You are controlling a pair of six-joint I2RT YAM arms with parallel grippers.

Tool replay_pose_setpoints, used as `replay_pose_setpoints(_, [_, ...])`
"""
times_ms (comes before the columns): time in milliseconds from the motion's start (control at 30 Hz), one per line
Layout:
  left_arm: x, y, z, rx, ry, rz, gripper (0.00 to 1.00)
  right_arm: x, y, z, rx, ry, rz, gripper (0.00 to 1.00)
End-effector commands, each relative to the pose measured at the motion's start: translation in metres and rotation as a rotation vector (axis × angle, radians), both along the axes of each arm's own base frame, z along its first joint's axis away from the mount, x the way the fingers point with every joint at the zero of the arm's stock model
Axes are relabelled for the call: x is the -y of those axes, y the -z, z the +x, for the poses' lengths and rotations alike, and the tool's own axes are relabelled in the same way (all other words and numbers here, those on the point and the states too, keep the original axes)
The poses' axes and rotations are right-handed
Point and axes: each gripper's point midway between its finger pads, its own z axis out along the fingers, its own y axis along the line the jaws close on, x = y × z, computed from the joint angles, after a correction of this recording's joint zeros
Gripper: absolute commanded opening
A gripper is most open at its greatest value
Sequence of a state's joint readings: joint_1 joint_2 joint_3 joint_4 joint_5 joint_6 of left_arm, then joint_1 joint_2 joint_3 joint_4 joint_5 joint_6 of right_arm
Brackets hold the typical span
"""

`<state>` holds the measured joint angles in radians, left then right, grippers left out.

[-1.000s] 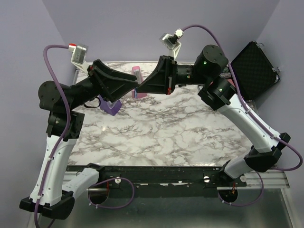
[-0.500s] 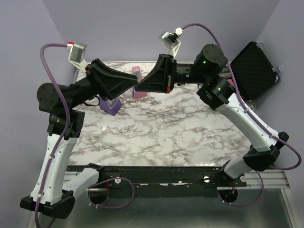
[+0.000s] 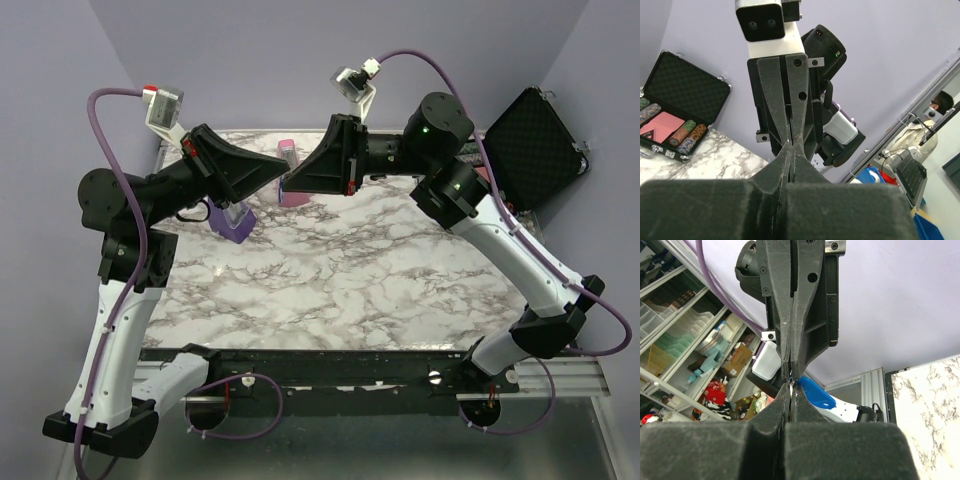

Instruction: Remove the keys from the keyring

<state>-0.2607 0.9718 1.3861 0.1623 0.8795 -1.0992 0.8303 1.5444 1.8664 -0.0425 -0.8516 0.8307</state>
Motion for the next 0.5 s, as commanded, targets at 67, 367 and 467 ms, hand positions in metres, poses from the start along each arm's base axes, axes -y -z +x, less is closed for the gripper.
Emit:
replay_pose_setpoints(67, [0.003, 0.003, -0.012, 0.041, 0.05, 0.121, 0.0, 0.001, -0.012, -0.004, 0.029, -0.009, 0.036, 0.01])
replay_pose_setpoints(367, [0.005, 0.022, -0.018, 0.105, 0.079, 0.281, 0.0, 0.003, -0.007, -0.005, 0.022, -0.008, 0.021, 0.01])
replay_pose_setpoints(467, [0.007, 0.029, -0.019, 0.111, 0.079, 0.311, 0.0, 0.004, -0.008, -0.004, 0.027, 0.001, 0.023, 0.01])
